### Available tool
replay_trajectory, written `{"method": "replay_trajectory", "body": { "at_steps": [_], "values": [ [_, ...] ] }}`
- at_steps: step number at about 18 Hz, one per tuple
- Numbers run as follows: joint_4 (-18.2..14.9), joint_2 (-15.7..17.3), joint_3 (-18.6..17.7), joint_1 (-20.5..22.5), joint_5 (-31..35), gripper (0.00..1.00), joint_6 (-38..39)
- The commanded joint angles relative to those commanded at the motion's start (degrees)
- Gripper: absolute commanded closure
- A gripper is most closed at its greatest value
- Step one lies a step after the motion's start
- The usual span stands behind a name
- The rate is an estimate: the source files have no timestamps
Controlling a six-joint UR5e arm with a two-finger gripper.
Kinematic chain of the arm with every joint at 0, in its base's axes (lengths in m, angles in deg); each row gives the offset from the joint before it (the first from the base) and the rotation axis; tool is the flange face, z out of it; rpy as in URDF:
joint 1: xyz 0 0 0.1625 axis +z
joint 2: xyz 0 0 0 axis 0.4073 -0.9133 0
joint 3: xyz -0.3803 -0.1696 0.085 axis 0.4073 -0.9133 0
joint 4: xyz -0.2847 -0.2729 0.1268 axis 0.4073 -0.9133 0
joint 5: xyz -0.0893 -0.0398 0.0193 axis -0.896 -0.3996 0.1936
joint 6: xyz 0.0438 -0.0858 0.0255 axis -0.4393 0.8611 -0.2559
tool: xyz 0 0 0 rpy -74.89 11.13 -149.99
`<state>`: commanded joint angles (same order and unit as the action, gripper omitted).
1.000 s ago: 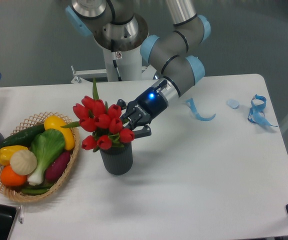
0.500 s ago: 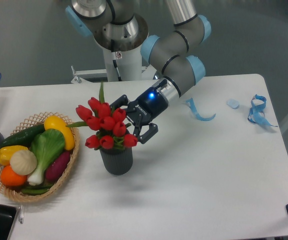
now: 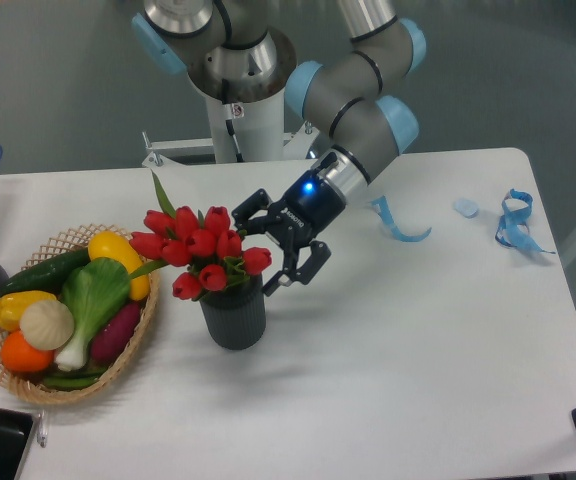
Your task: Insert the flowers into the vase
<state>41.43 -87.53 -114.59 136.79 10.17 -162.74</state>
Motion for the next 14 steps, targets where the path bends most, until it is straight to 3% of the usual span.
{"method": "replay_trajectory", "body": {
  "at_steps": [5,9,14],
  "values": [
    [-0.53,7.12,5.62,3.96,13.45,0.0,5.17],
    [-0.79,7.83,13.61,5.28,17.85,0.0,13.87],
    [-2.8,9.59,20.21,5.55,35.07,0.0,16.88]
  ]
}}
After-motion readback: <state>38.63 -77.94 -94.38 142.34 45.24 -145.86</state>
